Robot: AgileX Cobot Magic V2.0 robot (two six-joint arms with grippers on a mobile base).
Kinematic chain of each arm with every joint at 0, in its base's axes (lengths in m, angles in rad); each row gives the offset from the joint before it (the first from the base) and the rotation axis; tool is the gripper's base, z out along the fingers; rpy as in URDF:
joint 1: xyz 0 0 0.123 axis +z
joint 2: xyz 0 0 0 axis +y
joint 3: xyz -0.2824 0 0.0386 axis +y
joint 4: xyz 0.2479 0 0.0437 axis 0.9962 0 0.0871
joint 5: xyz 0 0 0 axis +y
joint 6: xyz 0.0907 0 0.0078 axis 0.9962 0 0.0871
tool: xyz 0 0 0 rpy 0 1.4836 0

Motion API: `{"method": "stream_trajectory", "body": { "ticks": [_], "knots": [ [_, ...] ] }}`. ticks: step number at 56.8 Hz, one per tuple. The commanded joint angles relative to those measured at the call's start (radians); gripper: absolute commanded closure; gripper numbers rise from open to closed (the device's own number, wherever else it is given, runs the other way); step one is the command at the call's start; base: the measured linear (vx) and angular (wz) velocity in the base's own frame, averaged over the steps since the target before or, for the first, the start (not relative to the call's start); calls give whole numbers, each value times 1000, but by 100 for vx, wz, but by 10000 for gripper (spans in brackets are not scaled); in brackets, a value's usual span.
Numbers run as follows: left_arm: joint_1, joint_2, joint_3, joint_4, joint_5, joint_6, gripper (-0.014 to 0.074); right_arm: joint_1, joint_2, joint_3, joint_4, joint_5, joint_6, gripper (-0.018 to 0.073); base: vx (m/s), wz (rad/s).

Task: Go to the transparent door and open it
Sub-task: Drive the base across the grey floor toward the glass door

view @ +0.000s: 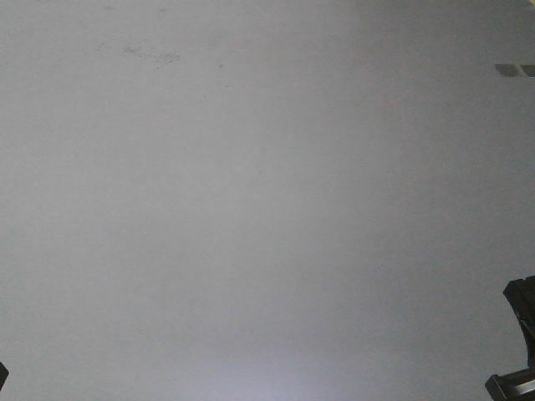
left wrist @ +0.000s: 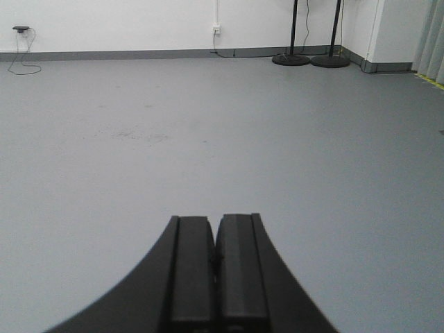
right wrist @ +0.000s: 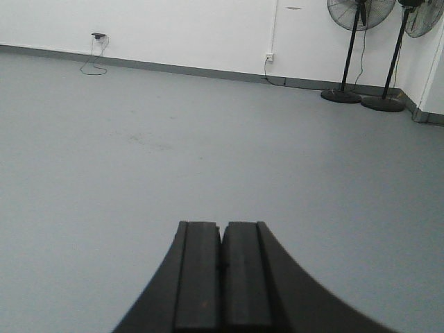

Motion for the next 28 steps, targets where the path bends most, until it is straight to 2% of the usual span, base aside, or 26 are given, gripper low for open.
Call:
{"method": "stream_trajectory", "body": {
  "ticks": [1,28],
  "knots": [
    [-5,-15,8,-11,-79,-9,603,-4,-16,4,-5,-83,0,561,10,5],
    [-5,-15,8,-11,-78,-9,603,-4,-16,4,-5,-83,0,561,14,0]
  ]
}}
